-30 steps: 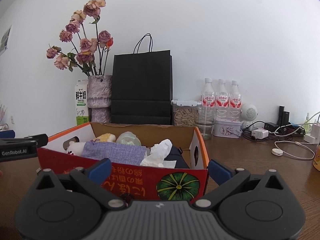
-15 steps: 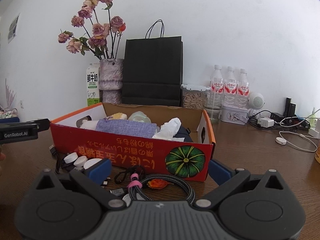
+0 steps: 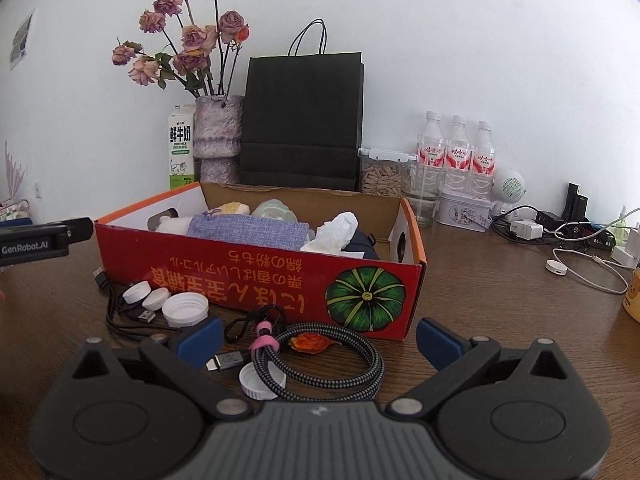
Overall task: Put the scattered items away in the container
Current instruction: 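Grasp the braided black cable with the right tool while the left tool grasps a white bottle cap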
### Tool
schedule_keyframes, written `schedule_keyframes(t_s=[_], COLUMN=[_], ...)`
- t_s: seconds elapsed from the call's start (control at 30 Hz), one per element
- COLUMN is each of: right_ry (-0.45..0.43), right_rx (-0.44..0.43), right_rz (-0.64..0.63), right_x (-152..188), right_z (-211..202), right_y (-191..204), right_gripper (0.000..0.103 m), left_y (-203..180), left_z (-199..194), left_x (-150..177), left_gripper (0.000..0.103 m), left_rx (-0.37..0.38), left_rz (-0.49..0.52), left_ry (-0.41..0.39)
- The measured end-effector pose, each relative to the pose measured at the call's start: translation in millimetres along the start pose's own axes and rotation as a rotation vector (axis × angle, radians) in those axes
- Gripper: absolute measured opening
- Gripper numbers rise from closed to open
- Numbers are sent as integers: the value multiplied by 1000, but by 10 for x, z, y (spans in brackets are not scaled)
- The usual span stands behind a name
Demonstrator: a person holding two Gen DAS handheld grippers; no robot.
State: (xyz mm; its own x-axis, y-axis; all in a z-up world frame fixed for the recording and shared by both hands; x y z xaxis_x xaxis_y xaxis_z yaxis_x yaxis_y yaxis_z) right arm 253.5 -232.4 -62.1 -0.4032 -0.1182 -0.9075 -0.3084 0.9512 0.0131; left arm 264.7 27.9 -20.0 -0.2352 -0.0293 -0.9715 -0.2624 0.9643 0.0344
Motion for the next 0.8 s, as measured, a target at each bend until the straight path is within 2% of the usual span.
schedule_keyframes(t_s=[0.27,0.43,0.8], right_ry=[91,133,283], right_rx=[-30,-6,25], right_rz=[30,51,138], right_x=[92,69,114], right_z=[128,292,686], right_y=[-28,-47,-112], right_gripper=[103,103,103], left_y=[-1,13,32], left_z=[8,21,66], left_x=[6,14,33], left_gripper=[103,103,103], left_rx=[1,0,2], left_rz=[-2,-6,-17], left_ry=[8,16,48])
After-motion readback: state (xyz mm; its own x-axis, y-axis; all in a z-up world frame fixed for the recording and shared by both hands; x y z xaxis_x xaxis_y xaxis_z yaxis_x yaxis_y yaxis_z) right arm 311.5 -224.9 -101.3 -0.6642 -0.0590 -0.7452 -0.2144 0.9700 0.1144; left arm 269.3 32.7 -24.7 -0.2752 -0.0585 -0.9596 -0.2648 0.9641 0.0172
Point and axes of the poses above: each gripper's, at about its wrist camera, not at the fingertips, and z roughly the way its jaws point, y to its left, x to its underside, the point moved 8 cm from there along z, roughly the way its jaws point, and after that the axes turned 6 degrees about -x, right-handed, at the moved point
